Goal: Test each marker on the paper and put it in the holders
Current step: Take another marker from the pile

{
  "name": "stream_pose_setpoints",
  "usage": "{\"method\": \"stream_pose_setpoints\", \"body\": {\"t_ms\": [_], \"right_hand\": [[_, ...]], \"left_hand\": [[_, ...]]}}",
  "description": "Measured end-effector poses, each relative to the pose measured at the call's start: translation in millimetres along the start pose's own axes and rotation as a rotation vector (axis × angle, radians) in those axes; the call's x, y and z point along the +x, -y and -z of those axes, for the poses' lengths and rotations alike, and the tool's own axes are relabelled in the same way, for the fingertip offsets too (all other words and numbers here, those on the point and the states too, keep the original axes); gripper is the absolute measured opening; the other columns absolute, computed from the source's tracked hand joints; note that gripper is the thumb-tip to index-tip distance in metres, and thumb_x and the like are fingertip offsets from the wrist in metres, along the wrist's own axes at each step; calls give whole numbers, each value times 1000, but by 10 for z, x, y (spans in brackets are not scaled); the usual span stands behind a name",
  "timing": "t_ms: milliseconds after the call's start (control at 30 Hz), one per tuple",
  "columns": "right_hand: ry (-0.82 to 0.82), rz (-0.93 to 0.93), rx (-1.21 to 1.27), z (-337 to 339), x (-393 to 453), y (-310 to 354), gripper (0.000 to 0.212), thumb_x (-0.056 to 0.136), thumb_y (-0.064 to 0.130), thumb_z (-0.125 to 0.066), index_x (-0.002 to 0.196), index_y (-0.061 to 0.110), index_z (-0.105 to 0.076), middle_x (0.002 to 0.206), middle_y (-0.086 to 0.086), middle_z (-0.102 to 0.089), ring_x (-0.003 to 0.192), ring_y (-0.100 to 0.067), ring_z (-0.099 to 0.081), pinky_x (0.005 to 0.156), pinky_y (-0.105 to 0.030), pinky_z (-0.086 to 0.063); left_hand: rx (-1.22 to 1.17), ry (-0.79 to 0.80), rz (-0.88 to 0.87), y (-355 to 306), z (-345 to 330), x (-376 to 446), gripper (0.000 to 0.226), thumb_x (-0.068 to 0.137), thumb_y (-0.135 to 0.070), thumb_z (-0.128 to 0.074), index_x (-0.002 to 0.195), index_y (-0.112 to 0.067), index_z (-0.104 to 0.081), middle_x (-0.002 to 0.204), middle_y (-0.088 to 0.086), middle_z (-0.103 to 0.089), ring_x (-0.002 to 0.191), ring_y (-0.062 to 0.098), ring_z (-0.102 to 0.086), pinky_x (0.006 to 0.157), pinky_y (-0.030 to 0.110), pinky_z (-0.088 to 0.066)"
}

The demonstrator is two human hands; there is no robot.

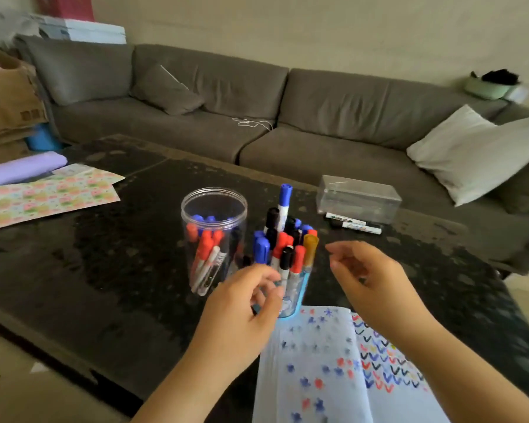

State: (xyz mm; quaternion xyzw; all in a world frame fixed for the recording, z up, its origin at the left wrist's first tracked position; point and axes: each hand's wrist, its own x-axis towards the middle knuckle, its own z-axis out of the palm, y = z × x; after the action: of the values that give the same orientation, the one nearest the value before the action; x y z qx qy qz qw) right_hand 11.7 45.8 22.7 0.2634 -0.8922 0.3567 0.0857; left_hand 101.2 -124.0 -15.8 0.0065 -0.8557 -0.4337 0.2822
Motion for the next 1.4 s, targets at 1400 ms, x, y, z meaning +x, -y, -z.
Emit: {"method": "stream_pose_setpoints", "body": {"t_ms": [1400], "right_hand": [[216,-96,-529,-257,1483,-2112,37,100,27,-41,136,20,-47,135,-7,-45,126,-28,-37,102,-40,-29]], "left_hand": [[471,68,-154,422,-2207,765,25,75,-19,-60,100,-18,-59,96,-2,-60,84,13,-60,73,25,-47]]}}
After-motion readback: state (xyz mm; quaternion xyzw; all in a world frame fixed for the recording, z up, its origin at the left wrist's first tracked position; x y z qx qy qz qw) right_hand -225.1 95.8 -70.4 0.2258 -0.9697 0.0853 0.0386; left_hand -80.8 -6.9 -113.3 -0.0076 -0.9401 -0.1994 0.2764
